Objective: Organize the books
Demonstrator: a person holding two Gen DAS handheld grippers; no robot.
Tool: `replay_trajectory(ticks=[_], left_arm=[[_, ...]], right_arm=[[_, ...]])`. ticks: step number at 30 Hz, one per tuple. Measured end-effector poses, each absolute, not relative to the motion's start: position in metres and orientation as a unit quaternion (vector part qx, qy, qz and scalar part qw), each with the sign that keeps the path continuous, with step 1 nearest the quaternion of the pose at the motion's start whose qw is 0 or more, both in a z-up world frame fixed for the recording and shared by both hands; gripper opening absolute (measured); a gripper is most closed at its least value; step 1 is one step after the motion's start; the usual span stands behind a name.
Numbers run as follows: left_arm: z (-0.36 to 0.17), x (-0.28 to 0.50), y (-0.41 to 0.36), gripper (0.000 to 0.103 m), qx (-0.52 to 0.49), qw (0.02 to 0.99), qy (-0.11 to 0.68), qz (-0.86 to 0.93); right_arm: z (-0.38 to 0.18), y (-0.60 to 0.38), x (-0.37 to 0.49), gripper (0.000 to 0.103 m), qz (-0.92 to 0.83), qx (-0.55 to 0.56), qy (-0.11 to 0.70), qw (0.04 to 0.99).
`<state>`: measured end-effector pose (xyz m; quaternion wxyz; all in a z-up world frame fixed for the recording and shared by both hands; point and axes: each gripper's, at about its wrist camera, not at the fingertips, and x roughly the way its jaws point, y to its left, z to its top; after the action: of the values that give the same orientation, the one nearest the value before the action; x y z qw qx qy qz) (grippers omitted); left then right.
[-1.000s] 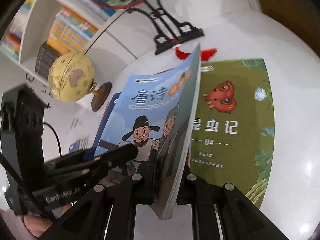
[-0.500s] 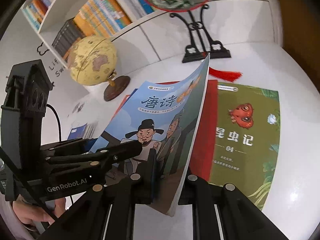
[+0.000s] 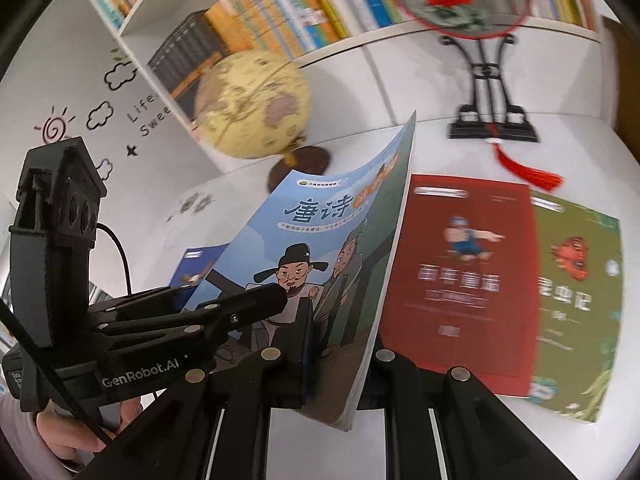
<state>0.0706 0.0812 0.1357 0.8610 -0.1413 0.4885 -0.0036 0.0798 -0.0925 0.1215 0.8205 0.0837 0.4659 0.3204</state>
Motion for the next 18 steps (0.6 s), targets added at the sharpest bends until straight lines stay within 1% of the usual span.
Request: replay_trajectory(ticks=[9,18], left_arm=[[0.148,0.033,0.165,0.042,-0.149,0.865,0.477,0.044],[0.151,0.006,0.225,0.042,-0.151,0.865,0.472,0.077]], right_arm=[[0.133,0.004,0.057,0.015,0.366,0.066,0.457,0.808],[0.132,0.073,0.039,0.015,0.383,0.088,0.467,0.792]])
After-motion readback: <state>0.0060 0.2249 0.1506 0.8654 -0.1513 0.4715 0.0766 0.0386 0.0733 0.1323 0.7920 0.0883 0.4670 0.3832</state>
